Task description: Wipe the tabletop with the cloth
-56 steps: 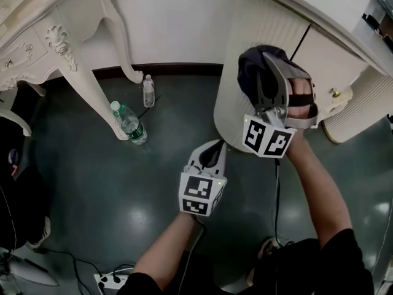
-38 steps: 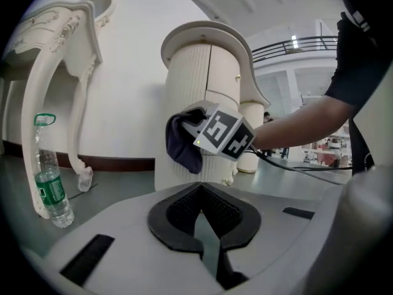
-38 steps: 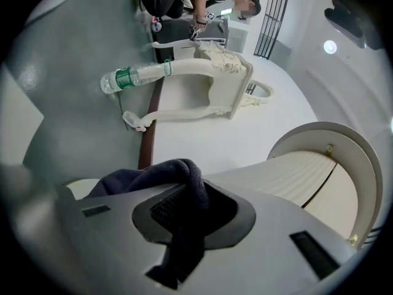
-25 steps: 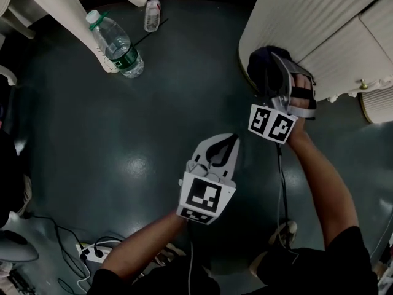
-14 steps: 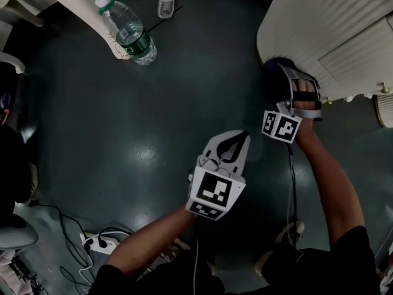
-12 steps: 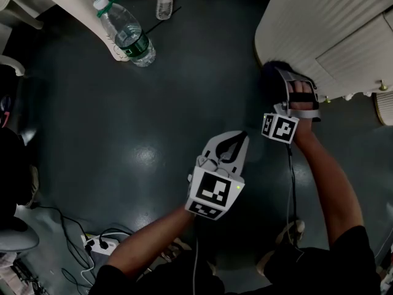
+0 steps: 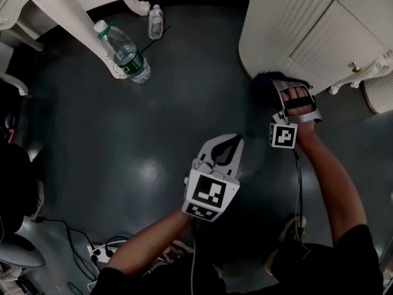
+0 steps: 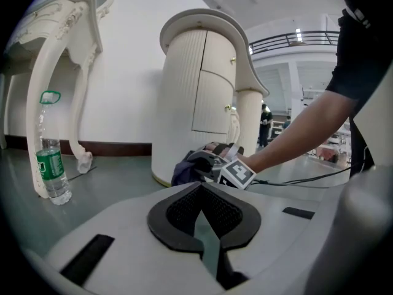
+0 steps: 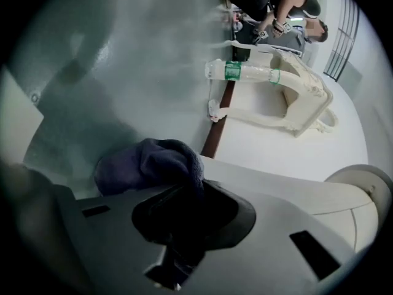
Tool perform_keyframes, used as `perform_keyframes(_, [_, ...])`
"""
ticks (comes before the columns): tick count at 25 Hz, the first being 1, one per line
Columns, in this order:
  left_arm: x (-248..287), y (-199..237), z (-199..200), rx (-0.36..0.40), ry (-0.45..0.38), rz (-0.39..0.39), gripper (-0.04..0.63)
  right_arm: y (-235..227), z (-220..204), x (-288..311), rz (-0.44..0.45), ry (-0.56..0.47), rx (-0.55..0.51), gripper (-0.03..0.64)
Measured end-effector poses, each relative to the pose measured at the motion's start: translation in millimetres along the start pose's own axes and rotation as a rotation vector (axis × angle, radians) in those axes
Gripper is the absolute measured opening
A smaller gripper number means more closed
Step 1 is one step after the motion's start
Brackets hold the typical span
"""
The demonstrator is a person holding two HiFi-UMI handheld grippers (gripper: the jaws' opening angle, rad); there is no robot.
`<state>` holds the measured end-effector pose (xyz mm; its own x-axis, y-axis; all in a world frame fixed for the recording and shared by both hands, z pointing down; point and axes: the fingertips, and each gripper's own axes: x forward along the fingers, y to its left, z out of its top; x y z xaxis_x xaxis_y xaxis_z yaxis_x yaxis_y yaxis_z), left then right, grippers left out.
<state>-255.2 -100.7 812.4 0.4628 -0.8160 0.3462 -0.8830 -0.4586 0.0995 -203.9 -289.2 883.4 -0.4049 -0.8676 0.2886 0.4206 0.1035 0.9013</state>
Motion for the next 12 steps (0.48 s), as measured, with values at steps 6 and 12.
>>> perform_keyframes(6, [4.6, -14.5, 22.9, 0.029, -0.029, -0.023, 0.003, -75.5, -34.9, -31.0, -0.173, 0.069, 0.114, 0.057])
perform_keyframes(12, [11.6, -20.0, 96.9, 0.218, -0.103, -0.074, 0.003, -164.7, -70.2, -62.2, -0.328, 0.071, 0.154, 0.057])
